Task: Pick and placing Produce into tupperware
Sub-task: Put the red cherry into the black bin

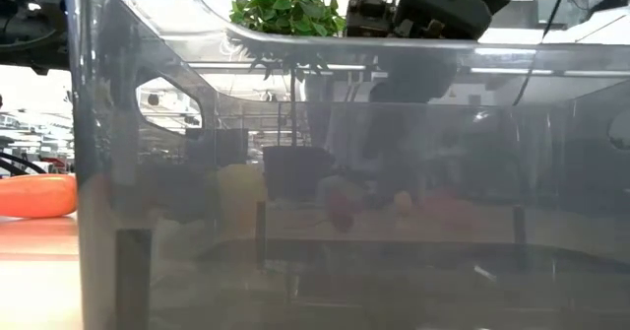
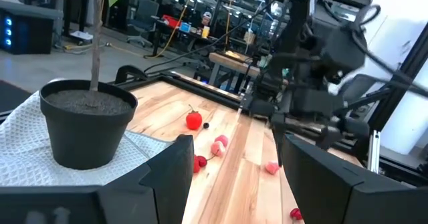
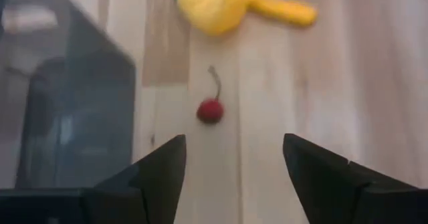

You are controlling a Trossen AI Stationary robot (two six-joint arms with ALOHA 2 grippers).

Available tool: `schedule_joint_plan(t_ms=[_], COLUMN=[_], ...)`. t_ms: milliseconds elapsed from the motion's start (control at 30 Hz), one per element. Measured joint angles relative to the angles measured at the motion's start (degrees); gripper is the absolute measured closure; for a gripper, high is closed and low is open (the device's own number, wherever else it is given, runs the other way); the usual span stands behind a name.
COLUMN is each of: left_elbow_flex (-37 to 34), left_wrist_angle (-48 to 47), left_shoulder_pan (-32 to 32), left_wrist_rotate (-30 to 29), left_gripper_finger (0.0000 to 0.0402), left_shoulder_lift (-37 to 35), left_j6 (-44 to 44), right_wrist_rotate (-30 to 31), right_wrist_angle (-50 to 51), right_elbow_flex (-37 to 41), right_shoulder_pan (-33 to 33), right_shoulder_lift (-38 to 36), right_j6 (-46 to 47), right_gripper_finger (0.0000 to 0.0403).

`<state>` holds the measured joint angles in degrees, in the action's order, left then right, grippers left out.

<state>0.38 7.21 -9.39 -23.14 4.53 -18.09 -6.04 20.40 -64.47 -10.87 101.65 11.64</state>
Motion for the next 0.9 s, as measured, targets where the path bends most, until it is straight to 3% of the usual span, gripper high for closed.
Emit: schedule_joint_plan(t_ms=[333,900], left_elbow_flex=[0.00,0.00], left_wrist_angle=[0.03,0.29], left_shoulder_pan=[0.00,0.00], left_wrist_rotate=[0.12,0.10], left_gripper_finger=[0.0188,0.0188], left_shoulder_lift=[0.25,0.21], left_j6=[-0.04,-0.09], right_wrist_rotate=[1.44,3.24], right_wrist_angle=[-0.43,-1.51], right_elbow_flex=[-5.83,-6.69], right_shoulder_pan=[-3.80,-3.63], right_shoulder_lift=[8.32,12.11], right_j6=[-1.03,-0.70], right_gripper_finger=[0.0122,0.0122])
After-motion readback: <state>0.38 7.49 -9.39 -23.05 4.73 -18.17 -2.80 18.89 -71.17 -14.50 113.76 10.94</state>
